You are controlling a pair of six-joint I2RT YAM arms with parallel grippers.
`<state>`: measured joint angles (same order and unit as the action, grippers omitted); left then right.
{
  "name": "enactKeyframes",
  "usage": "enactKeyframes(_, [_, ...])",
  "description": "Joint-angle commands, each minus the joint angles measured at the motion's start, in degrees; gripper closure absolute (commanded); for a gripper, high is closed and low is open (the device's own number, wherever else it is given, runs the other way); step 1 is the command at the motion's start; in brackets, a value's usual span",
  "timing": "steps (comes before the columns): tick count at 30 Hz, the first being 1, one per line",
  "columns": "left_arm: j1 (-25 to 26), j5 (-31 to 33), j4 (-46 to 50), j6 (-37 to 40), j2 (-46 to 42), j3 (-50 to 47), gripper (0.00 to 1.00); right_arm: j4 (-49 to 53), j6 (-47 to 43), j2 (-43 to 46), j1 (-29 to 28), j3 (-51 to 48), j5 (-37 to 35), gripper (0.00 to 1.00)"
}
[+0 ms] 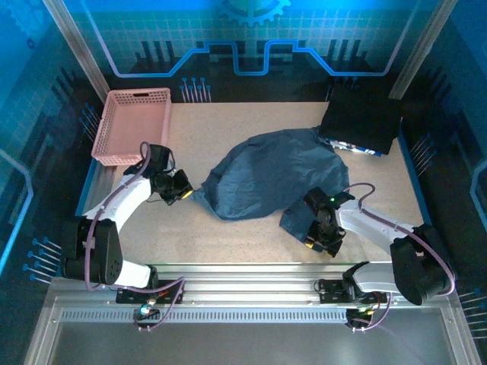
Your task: Fold and stack the t-shirts
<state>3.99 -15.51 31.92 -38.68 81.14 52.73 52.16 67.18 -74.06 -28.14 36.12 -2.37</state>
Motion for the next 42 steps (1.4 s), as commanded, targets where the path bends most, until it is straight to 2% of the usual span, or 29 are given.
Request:
enactKeyframes(1, [-0.7, -2.9, 1.7, 3.3, -0.5, 3.1, 1.00, -6.0, 13.6, 0.8, -1.0, -5.9, -4.6, 0.47])
enactKeyframes(5, [-1.3, -3.7, 2.3, 4.7, 0.1, 4.3, 1.00, -11.5, 16.3, 0.2, -1.0, -8.9, -5.0, 0.56])
enactKeyframes(10, [-2.1, -3.8, 2.3, 5.1, 0.3, 4.6, 1.00, -13.2, 19.1, 0.1, -1.9, -10.4, -6.1, 0.81])
enactKeyframes(12, [-2.3, -3.8, 2.3, 5.3, 0.4, 4.8, 1.00, -12.5, 18.3, 0.9, -1.8, -9.3, -7.1, 0.92])
enactKeyframes(14, [-2.8, -3.8, 2.2, 5.3, 0.4, 5.1, 1.00, -9.2, 16.4, 2.1, -1.7, -6.4, -9.1, 0.99])
enactKeyframes(20, [-5.1, -5.0, 3.1, 5.5, 0.2, 8.5, 1.00, 2.4, 5.7, 9.1, 0.1, 8.1, -14.4, 1.00])
enactKeyframes(25, [-5.3, -4.5, 6.3, 7.4, -1.5, 16.9, 1.00, 9.0, -6.3, 15.6, 5.4, 23.5, -13.9, 1.00])
enactKeyframes(28, [-5.5, -3.9, 7.4, 7.2, -3.0, 22.1, 1.00, 9.3, -12.8, 18.5, 11.1, 31.0, -9.9, 1.00])
enactKeyframes(33, [-6.5, -4.3, 6.7, 2.6, -5.4, 31.8, 1.00, 6.3, -23.0, 20.6, 23.0, 44.2, 1.6, 1.00])
enactKeyframes(38, [-6.5, -2.5, 3.6, 0.5, -9.7, 37.6, 1.00, 4.6, -27.8, 18.4, 31.9, 57.5, 11.7, 1.00])
enactKeyframes(42, [-6.5, -1.8, 5.0, 2.6, -11.8, 43.8, 1.00, 4.5, -29.8, 14.8, 38.0, 70.8, 17.5, 1.00])
